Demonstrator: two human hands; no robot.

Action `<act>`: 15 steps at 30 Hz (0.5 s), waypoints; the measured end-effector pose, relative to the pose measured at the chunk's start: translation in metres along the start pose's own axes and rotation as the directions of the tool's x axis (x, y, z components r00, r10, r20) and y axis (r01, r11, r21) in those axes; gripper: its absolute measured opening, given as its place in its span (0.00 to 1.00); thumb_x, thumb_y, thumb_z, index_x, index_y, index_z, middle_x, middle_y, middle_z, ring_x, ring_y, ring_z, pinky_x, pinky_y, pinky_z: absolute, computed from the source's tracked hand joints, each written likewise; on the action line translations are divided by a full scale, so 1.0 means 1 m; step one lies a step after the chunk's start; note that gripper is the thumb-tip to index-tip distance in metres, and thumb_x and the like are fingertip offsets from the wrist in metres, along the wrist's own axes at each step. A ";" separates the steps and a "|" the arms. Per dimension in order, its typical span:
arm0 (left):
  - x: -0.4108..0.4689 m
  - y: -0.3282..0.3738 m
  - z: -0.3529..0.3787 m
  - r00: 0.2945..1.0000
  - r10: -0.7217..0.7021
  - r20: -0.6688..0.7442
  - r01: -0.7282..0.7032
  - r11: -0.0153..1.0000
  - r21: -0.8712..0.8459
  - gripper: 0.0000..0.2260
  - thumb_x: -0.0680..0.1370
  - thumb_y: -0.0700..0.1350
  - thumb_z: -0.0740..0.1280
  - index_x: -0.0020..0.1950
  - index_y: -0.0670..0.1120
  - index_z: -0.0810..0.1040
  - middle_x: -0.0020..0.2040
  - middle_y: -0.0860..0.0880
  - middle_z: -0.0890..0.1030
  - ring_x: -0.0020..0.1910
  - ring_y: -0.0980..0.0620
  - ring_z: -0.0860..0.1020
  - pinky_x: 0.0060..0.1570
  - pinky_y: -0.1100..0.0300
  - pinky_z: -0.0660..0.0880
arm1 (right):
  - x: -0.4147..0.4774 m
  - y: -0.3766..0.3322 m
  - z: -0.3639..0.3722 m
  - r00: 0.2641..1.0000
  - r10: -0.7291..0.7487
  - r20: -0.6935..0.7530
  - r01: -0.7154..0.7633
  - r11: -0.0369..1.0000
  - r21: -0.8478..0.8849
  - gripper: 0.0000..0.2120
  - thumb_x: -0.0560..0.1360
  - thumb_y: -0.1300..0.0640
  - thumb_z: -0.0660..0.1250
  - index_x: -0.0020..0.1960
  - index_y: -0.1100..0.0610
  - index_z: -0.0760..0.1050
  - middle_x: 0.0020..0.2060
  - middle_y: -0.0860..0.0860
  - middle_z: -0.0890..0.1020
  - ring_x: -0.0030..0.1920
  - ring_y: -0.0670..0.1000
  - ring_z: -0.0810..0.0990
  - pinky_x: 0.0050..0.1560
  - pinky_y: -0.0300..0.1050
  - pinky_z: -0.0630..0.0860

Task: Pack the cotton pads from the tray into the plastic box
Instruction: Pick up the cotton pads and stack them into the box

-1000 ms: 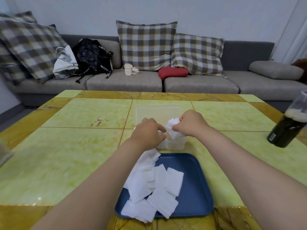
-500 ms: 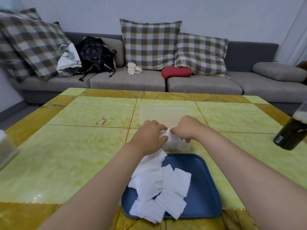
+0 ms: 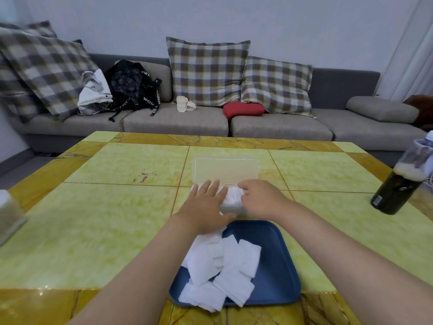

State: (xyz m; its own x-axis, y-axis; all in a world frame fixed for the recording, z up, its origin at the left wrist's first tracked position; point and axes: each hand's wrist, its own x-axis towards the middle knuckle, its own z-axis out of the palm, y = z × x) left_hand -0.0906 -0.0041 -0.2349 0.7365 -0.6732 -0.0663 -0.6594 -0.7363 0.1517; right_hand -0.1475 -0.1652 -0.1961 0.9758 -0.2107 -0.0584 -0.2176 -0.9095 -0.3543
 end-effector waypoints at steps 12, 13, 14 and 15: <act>-0.013 -0.005 -0.010 0.996 0.013 -0.084 -0.026 0.987 -0.161 0.31 0.83 0.60 0.55 0.83 0.52 0.48 0.83 0.52 0.47 0.81 0.52 0.43 0.79 0.51 0.43 | -0.024 -0.015 0.006 0.982 -0.115 0.148 0.126 0.990 -0.067 0.32 0.82 0.54 0.56 0.83 0.55 0.48 0.82 0.53 0.46 0.81 0.53 0.45 0.80 0.52 0.48; -0.019 -0.005 -0.015 0.992 0.002 -0.127 -0.029 0.976 -0.215 0.30 0.83 0.59 0.57 0.82 0.53 0.51 0.83 0.53 0.50 0.81 0.52 0.45 0.79 0.52 0.46 | -0.028 -0.014 0.002 0.987 -0.127 0.095 0.131 0.991 -0.027 0.31 0.82 0.55 0.57 0.83 0.53 0.50 0.82 0.51 0.46 0.81 0.53 0.46 0.80 0.51 0.49; -0.024 -0.004 -0.018 0.985 -0.015 -0.171 -0.032 0.962 -0.272 0.29 0.83 0.57 0.58 0.82 0.53 0.55 0.82 0.53 0.53 0.81 0.52 0.48 0.78 0.52 0.50 | -0.033 -0.014 -0.003 0.989 -0.139 0.044 0.138 0.990 0.029 0.30 0.81 0.57 0.57 0.82 0.52 0.54 0.82 0.50 0.48 0.81 0.53 0.48 0.79 0.50 0.51; -0.029 -0.003 -0.022 0.976 -0.034 -0.217 -0.038 0.947 -0.319 0.26 0.82 0.56 0.59 0.80 0.53 0.61 0.81 0.53 0.59 0.80 0.52 0.52 0.76 0.53 0.55 | -0.039 -0.015 -0.007 0.988 -0.153 -0.001 0.153 0.984 0.092 0.29 0.81 0.58 0.57 0.81 0.51 0.58 0.82 0.49 0.51 0.81 0.52 0.52 0.78 0.47 0.54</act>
State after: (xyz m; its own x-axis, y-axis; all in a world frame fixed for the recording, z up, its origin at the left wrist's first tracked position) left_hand -0.1068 0.0197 -0.2121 0.7736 -0.6170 0.1445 -0.6044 -0.6497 0.4611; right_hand -0.1829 -0.1463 -0.1821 0.9976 -0.0694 -0.0025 -0.0633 -0.8941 -0.4434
